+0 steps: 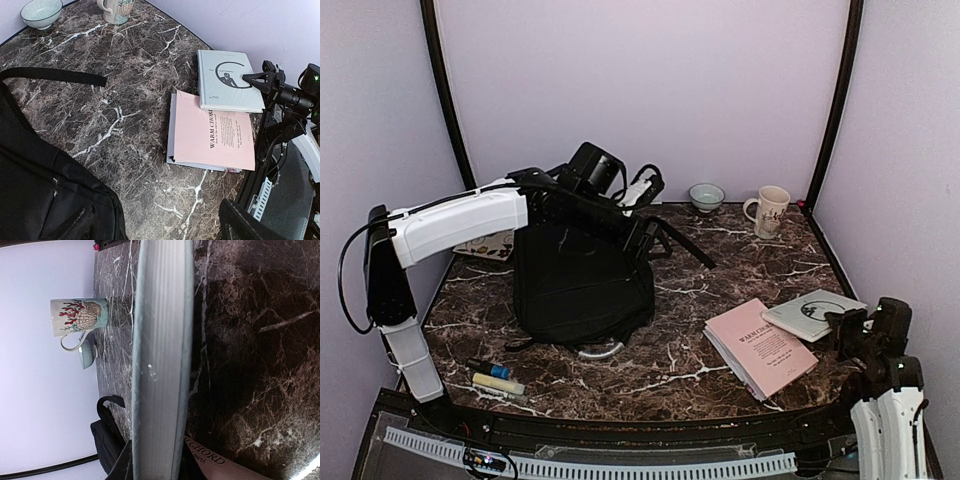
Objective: Pack the student bag
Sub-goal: Grab the book from the book, then pick up the largest pocket of the bag from the student bag.
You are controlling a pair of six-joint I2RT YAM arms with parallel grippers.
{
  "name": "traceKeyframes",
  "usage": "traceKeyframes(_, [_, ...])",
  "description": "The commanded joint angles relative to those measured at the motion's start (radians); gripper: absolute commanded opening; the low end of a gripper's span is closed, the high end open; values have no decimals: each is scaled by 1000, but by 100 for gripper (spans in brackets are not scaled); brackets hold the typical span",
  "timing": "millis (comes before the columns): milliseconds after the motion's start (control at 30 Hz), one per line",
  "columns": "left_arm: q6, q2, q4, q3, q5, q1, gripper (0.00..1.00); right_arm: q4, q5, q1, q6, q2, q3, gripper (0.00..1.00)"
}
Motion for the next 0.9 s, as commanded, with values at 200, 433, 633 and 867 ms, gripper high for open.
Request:
traceKeyframes(200, [217, -39, -266, 86, -233, -4, 88, 239, -79, 3, -127, 244, 157, 0])
traceKeyframes(433, [302, -178, -329, -139, -318, -19, 88, 316, -164, 27, -330, 550, 400, 0])
traceKeyframes(633, [322, -206, -327, -259, -273, -36, 86, 380, -129, 179, -368, 696, 510, 0])
traceKeyframes(867, [339, -121, -318, -282, -353, -77, 85, 440, -25, 401, -376, 819, 569, 0])
